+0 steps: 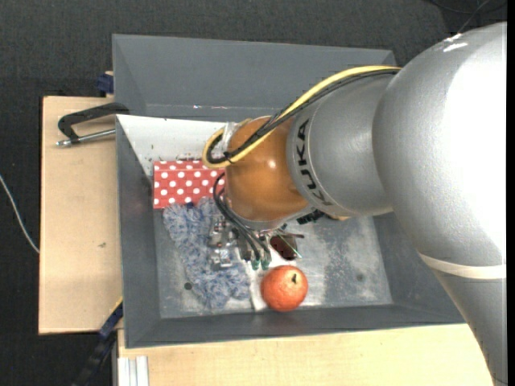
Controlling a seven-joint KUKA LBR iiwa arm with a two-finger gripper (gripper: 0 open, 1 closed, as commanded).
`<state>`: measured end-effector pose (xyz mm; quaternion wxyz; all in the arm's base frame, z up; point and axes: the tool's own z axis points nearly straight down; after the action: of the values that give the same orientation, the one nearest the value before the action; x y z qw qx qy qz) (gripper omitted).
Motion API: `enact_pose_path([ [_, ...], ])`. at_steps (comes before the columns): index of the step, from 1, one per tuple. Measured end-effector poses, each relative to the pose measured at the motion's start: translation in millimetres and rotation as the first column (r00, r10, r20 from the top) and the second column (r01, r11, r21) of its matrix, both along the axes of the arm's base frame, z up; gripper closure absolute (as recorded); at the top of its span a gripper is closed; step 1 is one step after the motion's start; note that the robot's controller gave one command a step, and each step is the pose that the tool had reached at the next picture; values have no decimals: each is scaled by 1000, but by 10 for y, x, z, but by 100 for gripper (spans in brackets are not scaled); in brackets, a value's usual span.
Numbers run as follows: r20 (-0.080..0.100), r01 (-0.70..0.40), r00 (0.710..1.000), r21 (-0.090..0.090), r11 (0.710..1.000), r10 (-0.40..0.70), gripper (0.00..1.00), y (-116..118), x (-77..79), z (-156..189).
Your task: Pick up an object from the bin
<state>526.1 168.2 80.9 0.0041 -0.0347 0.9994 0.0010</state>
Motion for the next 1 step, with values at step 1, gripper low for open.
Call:
enact_pose_path([
  [1, -6, 18, 1000, 0, 1000, -18, 100, 157, -41, 1072],
])
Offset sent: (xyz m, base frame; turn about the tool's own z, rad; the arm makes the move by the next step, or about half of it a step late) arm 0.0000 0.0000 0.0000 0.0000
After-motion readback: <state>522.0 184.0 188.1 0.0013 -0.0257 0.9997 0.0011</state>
